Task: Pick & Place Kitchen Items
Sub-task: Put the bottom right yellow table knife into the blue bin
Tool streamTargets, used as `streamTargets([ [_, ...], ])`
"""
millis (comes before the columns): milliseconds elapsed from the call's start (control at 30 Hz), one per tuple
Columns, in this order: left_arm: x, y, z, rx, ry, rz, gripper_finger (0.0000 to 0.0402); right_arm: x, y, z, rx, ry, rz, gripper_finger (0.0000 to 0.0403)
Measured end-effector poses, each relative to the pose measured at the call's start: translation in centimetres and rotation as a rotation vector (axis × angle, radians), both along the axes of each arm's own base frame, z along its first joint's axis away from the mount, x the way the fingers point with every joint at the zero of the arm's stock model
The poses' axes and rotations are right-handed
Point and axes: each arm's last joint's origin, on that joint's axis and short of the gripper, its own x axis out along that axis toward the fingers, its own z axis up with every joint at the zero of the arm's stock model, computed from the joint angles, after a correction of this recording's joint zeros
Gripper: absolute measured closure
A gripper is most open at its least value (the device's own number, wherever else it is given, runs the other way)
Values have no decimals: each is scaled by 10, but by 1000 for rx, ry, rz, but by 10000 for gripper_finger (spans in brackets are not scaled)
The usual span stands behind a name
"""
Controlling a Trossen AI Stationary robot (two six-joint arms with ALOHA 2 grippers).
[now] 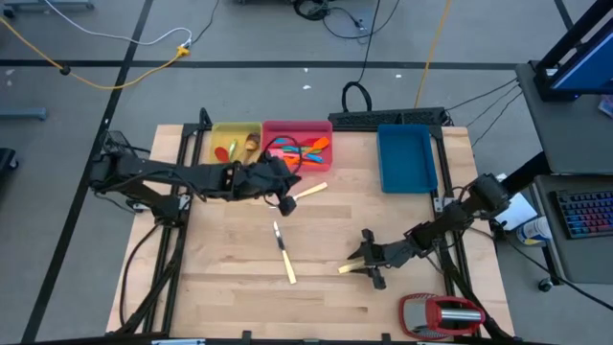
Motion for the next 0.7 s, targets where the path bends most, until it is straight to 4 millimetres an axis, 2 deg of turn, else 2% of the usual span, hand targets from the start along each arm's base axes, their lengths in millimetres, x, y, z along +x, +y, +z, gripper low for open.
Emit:
streamTargets([
  [133,0,-9,0,3,-5,-32,398,7,3,-9,-20,18,-6,205],
  [267,0,-14,0,2,-2,-47,384,8,3,-17,-65,26,-6,214],
  [400,0,-18,0,2,-6,-59,379,7,2,-24,-132,36,2,246],
  [600,0,-24,0,2,-5,-78,397,7,0,-30,-143,54,-3,321],
  [700,0,-26,0,2,-6,-85,396,7,1,-30,-134,45,8,328],
])
